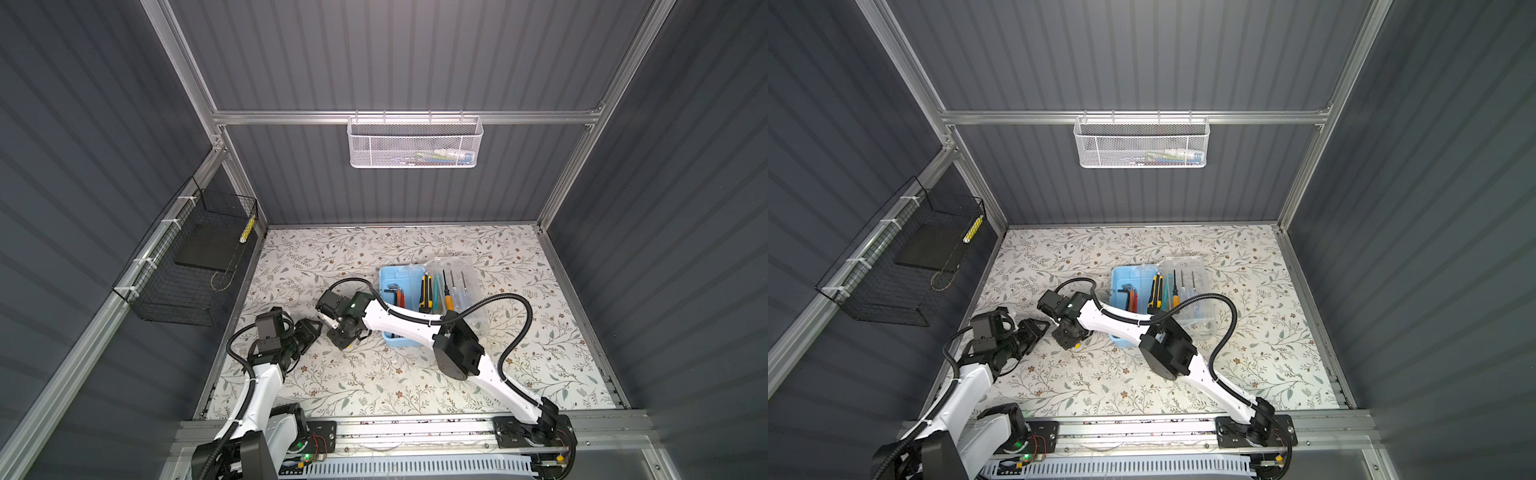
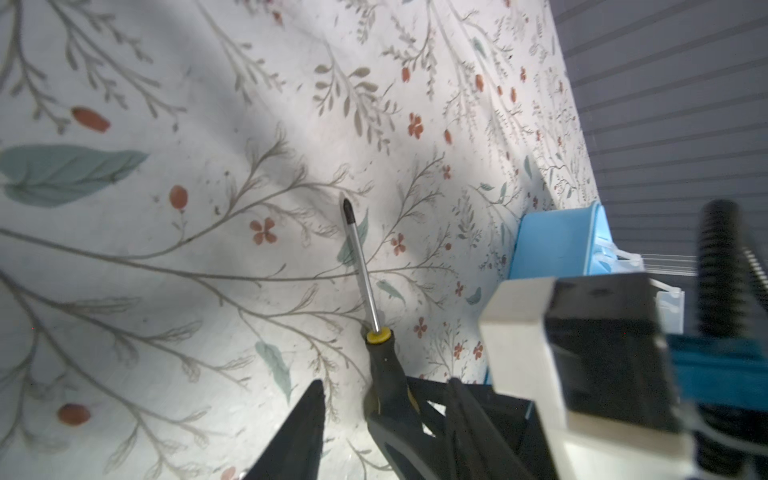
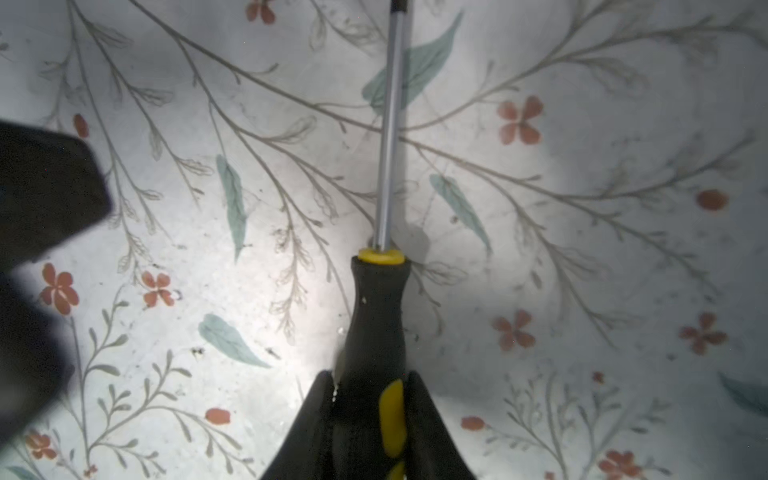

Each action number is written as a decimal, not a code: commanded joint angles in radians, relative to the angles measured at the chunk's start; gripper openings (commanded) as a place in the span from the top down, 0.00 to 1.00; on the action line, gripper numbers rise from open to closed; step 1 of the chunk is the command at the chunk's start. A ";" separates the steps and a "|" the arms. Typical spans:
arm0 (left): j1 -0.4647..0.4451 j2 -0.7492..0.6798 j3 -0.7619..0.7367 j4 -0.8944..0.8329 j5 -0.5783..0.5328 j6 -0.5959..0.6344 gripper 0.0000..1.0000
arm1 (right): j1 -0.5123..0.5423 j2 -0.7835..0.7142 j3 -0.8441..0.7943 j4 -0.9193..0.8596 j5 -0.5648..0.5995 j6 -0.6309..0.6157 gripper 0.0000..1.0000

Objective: Pack the tool kit
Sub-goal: 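Carry the black-and-yellow screwdriver into the clear compartment while the left gripper moves beside the box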

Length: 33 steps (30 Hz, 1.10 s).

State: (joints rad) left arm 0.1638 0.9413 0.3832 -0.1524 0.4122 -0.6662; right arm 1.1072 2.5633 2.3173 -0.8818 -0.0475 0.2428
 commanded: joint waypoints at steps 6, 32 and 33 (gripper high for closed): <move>0.005 -0.003 0.092 -0.027 0.016 0.027 0.52 | -0.080 -0.225 -0.142 0.059 0.026 0.004 1.00; -0.540 0.596 0.568 0.180 -0.168 0.044 0.52 | -0.610 -1.189 -1.121 0.152 0.244 0.115 1.00; -0.556 0.621 0.590 0.176 -0.167 0.051 0.52 | -0.622 -1.197 -1.135 0.153 0.240 0.117 1.00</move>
State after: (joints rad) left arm -0.3592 1.5208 0.9104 0.0238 0.2607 -0.6598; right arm 0.5083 1.3972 1.2102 -0.7311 0.1753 0.3401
